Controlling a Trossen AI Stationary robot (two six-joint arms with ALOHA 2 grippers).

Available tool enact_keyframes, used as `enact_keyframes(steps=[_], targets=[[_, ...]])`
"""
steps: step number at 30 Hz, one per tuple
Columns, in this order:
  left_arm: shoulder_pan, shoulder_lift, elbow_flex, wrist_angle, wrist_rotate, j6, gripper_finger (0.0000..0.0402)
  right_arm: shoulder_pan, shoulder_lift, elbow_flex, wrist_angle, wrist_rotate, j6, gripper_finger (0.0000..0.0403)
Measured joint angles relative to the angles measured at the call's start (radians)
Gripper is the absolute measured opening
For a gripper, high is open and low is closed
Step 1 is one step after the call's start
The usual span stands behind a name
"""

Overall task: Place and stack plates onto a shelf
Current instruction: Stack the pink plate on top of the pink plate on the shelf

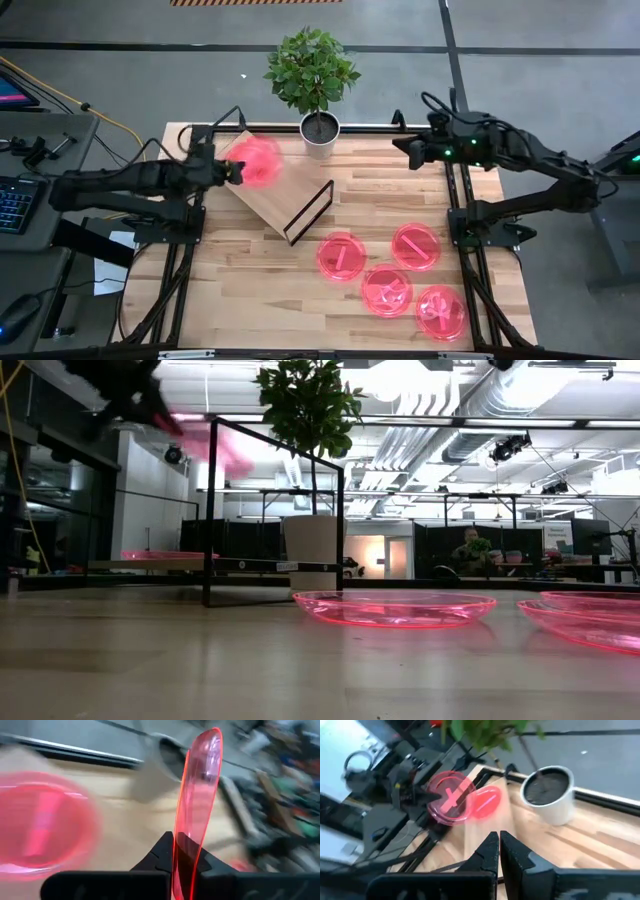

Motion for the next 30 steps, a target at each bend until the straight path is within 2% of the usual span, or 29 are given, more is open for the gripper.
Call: enact_keyframes(steps=[3, 5, 12, 17, 21, 30], targets=[[-0.047, 0.019, -0.008, -0.131, -0.186, -0.158, 0.0001, 0.015, -0.010, 0.000, -0.033, 0.055, 0.011, 0.0000], [-0.063, 0.042, -0.038, -0.151, -0.255, -0.234, 0.0001, 0.023, -0.009, 0.000, -0.039, 0.070, 0.010, 0.0000], [-0.032, 0.201, -0.118, -0.154, -0.290, -0.332, 0.0000, 0.026, 0.005, -0.001, -0.042, 0.078, 0.010, 0.0000], [0.028, 0.304, -0.120, -0.144, -0.367, -0.368, 0.0000, 0.026, 0.005, -0.001, -0.042, 0.077, 0.009, 0.0000], [0.067, 0.361, -0.119, -0.114, -0.367, -0.305, 0.0000, 0.026, 0.005, -0.001, -0.042, 0.074, 0.009, 0.0000], [0.081, 0.444, -0.117, 0.049, -0.272, -0.163, 0.0000, 0.026, 0.005, -0.001, -0.043, 0.074, 0.009, 0.0000]])
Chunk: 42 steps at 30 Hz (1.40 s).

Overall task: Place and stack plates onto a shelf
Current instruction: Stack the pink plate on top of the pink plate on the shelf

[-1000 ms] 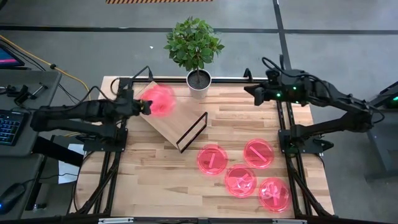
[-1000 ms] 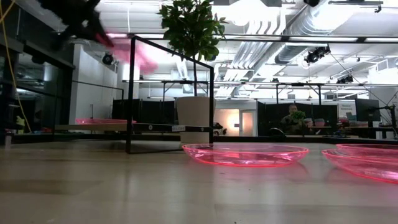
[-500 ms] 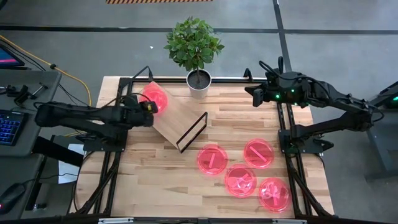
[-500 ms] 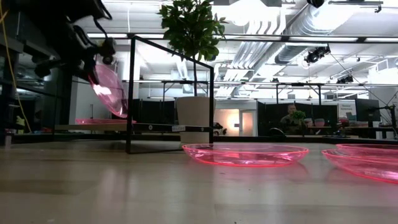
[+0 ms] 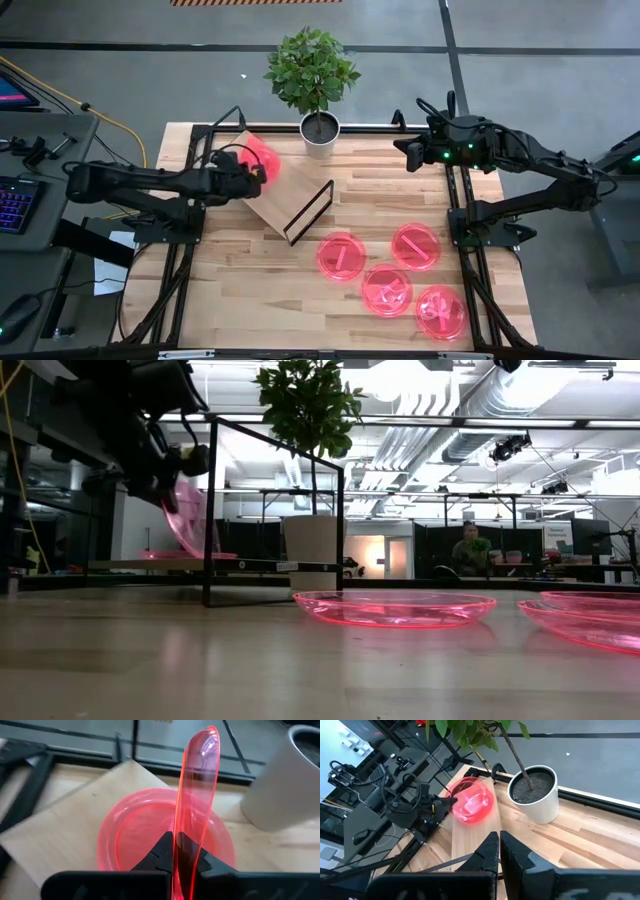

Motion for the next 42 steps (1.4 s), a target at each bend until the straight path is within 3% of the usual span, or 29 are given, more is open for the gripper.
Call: enact_keyframes(steps=[10, 21, 27, 32, 36, 42], targets=[[-0.085, -0.003, 0.000, 0.003, 0.100, -0.056, 0.0000, 0.000, 0.000, 0.000, 0.000, 0.000, -0.001, 0.0000], [-0.114, -0.120, 0.000, 0.005, 0.054, -0.172, 0.0000, 0.000, 0.000, 0.000, 0.000, 0.001, -0.008, 0.0000], [-0.135, -0.171, -0.003, -0.014, 0.076, -0.353, 0.0000, 0.000, 0.000, 0.000, 0.000, 0.014, -0.003, 0.0000], [-0.158, -0.202, -0.082, 0.073, 0.142, -0.510, 0.0000, 0.000, 0.000, 0.000, 0.000, 0.019, 0.000, 0.0000], [-0.169, -0.300, -0.157, 0.191, 0.172, -0.477, 0.0000, 0.000, 0.000, 0.000, -0.002, 0.019, 0.000, 0.0000], [-0.146, -0.496, -0.163, 0.160, 0.214, -0.311, 0.0000, 0.000, 0.000, 0.000, -0.005, 0.019, -0.008, 0.0000]])
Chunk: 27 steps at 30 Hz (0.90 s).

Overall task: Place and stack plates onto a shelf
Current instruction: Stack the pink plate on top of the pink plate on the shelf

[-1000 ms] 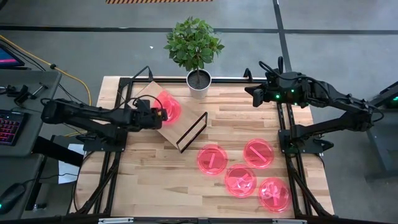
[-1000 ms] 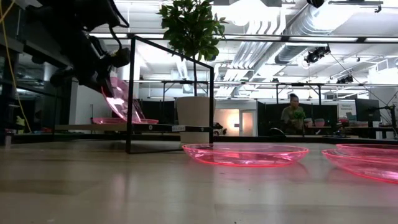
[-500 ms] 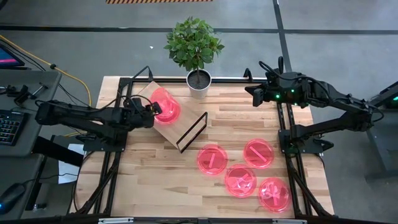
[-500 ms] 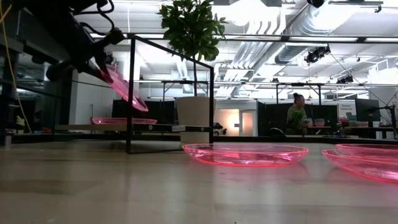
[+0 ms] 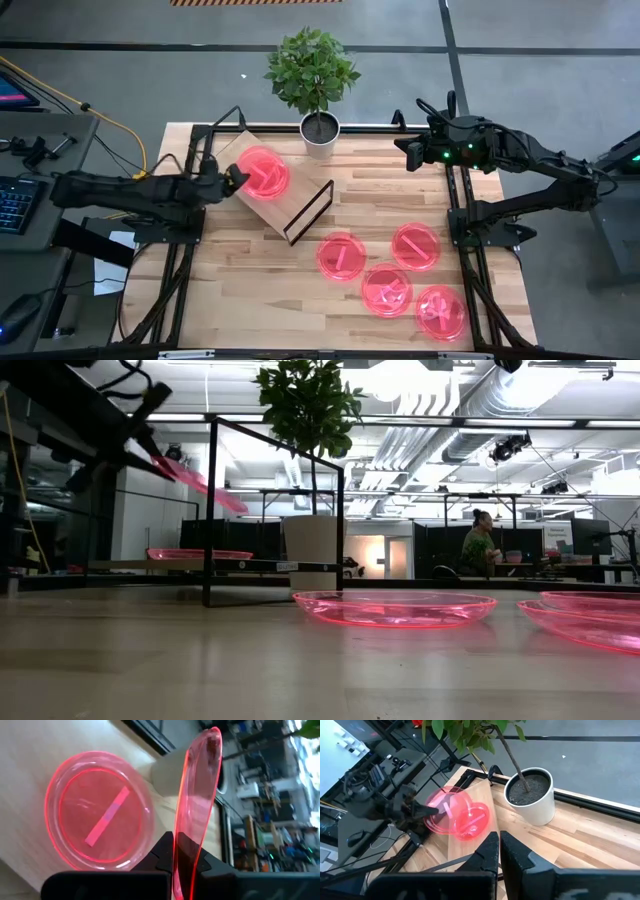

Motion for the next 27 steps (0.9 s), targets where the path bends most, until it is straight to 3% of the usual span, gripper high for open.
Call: enact_keyframes(steps=[3, 6, 20, 27], targets=[[0.015, -0.044, 0.000, -0.125, 0.080, -0.024, 0.0000, 0.000, 0.000, 0.000, 0.000, 0.001, -0.002, 0.0000], [0.015, -0.051, -0.002, -0.220, 0.087, -0.104, 0.0000, 0.000, 0.000, 0.000, 0.000, 0.005, -0.010, 0.0000], [0.018, 0.008, -0.025, -0.113, 0.158, -0.096, 0.0000, 0.000, 0.000, 0.000, 0.000, 0.011, -0.034, 0.0000], [0.154, -0.055, -0.133, 0.039, 0.311, -0.022, 0.0000, 0.000, 0.001, 0.000, 0.000, 0.011, -0.037, 0.0000]])
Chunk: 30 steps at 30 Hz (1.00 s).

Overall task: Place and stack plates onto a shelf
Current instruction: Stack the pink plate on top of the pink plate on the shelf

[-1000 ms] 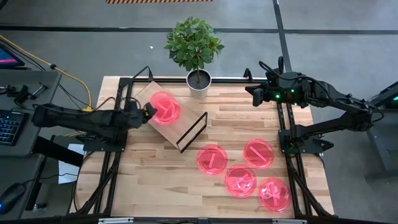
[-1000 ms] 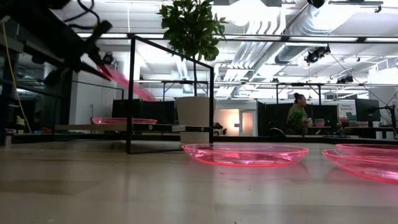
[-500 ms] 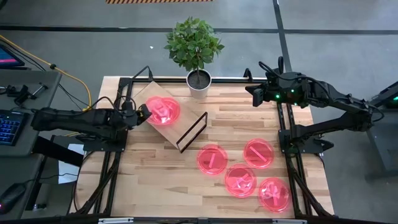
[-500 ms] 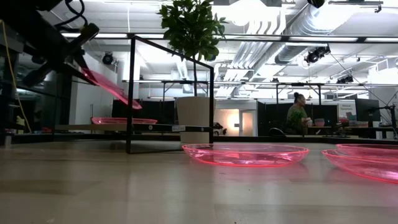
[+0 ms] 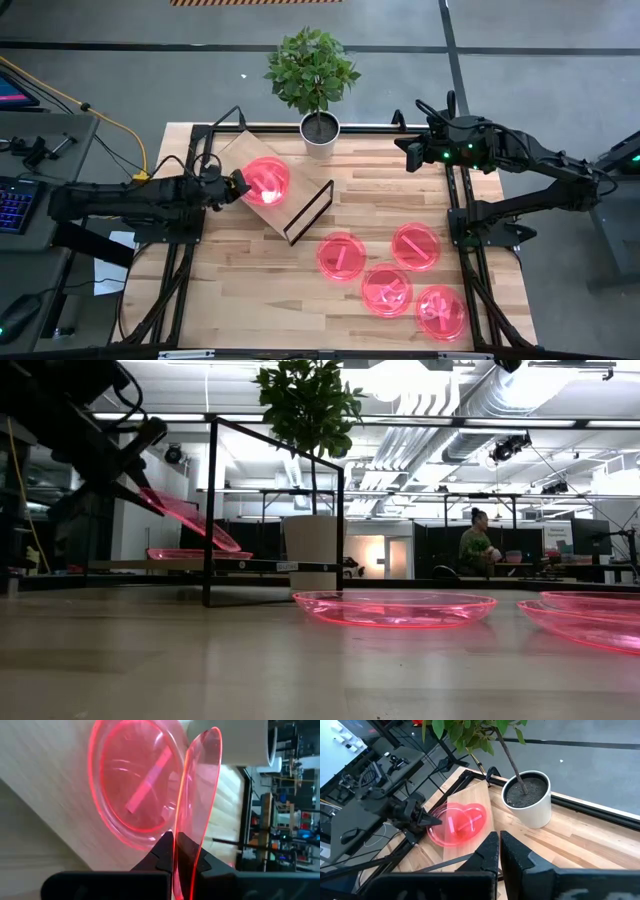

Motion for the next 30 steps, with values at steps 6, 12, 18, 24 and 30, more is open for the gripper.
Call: enact_keyframes(steps=[6, 12, 18, 24, 30], targets=[[0.132, -0.069, -0.010, 0.016, 0.139, 0.097, 0.0000, 0.000, 0.000, 0.000, 0.000, 0.000, 0.000, 0.0000], [0.203, -0.056, -0.010, 0.000, 0.154, 0.110, 0.0000, 0.000, 0.000, 0.000, 0.000, -0.001, 0.007, 0.0000], [0.216, -0.019, -0.010, 0.030, 0.139, 0.135, 0.0012, 0.000, 0.000, 0.000, 0.000, 0.003, 0.011, 0.0000], [0.216, 0.032, -0.010, 0.082, 0.139, 0.159, 0.0029, 0.000, 0.000, 0.000, 0.000, 0.032, 0.011, 0.0000], [0.216, 0.075, -0.010, 0.095, 0.131, 0.181, 0.0053, 0.000, 0.000, 0.000, 0.000, 0.034, 0.011, 0.0000]])
